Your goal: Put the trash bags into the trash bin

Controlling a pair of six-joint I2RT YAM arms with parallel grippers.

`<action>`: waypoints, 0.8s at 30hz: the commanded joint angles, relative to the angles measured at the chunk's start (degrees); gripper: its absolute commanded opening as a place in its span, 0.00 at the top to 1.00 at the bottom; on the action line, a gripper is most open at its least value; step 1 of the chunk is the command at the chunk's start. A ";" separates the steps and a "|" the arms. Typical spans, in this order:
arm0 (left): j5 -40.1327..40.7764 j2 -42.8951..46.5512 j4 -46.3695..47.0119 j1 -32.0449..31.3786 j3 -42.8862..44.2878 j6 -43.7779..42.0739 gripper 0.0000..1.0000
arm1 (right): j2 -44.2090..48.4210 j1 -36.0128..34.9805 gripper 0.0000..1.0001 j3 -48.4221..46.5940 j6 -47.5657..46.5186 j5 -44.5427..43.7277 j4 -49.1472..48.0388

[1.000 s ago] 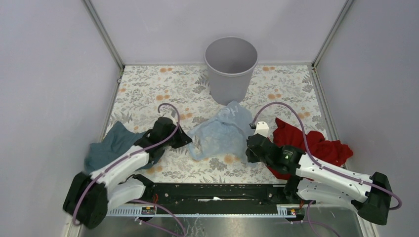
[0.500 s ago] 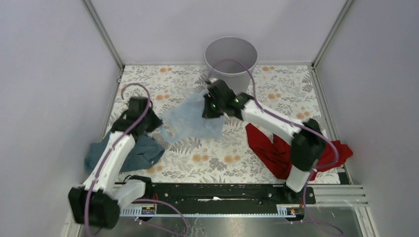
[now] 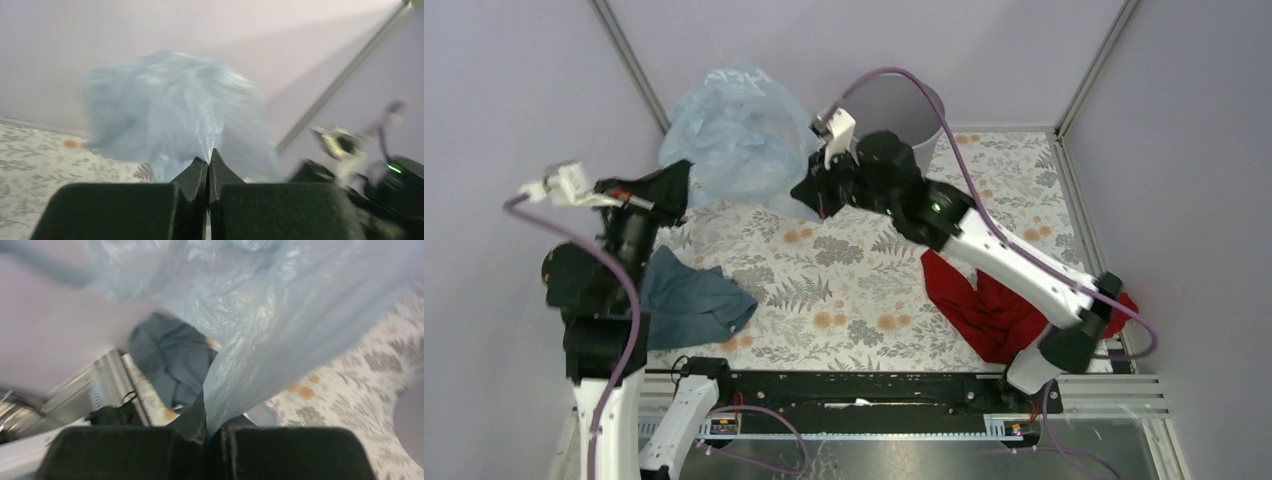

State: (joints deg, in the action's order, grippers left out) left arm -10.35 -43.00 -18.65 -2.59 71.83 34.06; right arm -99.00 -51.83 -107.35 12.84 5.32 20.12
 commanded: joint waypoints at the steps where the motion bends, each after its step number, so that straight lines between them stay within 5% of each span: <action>1: 12.44 -4.15 -12.17 0.26 -15.51 1.17 1.00 | 3.04 -0.39 1.00 17.80 -0.94 1.62 -18.68; 4: 14.78 -12.11 -21.09 2.31 -20.39 2.69 1.00 | -5.02 0.85 1.00 16.72 0.93 5.52 -8.48; 9: 3.06 -10.24 -14.88 7.40 -20.79 5.54 1.00 | -3.05 0.82 1.00 20.11 2.81 2.95 -9.08; 12: 2.58 -13.45 -14.69 7.49 -5.85 5.29 1.00 | -3.75 0.81 1.00 7.37 -0.91 -1.22 -2.37; 16: -5.05 -19.24 -13.53 7.42 20.98 2.44 1.00 | -8.81 0.65 1.00 -23.07 -4.39 -0.88 10.55; 18: -11.54 -16.08 -5.86 7.38 23.99 2.50 1.00 | -8.53 0.20 1.00 -29.38 -5.12 0.31 11.74; 20: -14.77 -8.86 5.34 7.44 17.11 4.86 1.00 | -4.28 -0.23 1.00 -24.59 -5.52 3.02 7.08; 22: -12.80 -0.14 14.38 7.35 2.46 7.62 1.00 | 4.66 -0.23 1.00 -9.79 -5.00 5.37 -3.42; 24: -7.73 5.28 9.05 7.03 -6.39 6.38 1.00 | 10.87 -0.28 1.00 7.11 -3.84 4.70 -14.59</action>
State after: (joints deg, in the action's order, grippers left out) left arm -18.98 -46.24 -11.55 4.67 81.89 39.11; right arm -96.44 -51.33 -122.23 9.23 7.49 18.15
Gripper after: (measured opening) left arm 0.005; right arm 0.011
